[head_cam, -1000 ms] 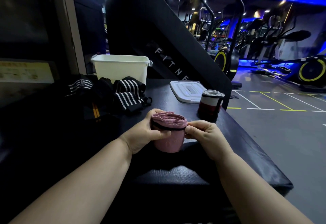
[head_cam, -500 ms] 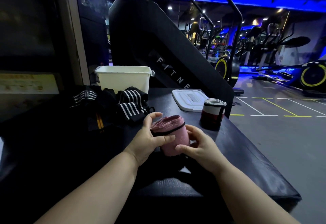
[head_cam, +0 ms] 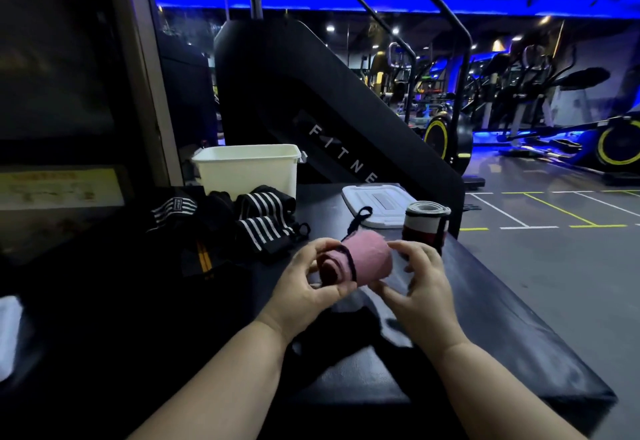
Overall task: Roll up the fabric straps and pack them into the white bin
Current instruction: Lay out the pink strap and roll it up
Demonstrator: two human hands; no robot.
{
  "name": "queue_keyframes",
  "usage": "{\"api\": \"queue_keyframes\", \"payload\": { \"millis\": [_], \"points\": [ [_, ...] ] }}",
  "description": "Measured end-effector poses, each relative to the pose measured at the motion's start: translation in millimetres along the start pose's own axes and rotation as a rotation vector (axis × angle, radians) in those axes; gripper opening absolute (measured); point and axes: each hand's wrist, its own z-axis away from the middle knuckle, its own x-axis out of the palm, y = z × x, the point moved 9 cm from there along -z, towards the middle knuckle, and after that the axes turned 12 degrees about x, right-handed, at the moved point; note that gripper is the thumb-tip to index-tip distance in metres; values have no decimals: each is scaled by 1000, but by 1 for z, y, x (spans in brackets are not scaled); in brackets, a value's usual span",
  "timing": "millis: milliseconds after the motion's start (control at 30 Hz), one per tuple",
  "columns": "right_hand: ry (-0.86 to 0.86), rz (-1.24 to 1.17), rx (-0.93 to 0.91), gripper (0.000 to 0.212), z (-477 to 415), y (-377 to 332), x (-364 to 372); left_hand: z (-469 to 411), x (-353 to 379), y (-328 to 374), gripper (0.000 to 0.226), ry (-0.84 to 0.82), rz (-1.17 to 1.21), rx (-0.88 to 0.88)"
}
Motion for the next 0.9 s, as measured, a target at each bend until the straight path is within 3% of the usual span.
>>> {"api": "queue_keyframes", "payload": {
  "millis": [233,433,567,700,900],
  "points": [
    [-168,-171,137,60,1,5,14,0,1,-15,66,-87,-180,-32],
    [-195,-208,108,57,2,3,13,2,9,-13,52,-85,76,-114],
    [-127,-167,30,62,1,-2,5,3,12,-12,35,-108,70,-142],
    [-170,-186,137,60,2,9,11,4,14,-12,42,-107,106,-152],
    [-348,-228,305,74,3,22,25,4,12,-17,43,-99,88,-175]
  ]
}}
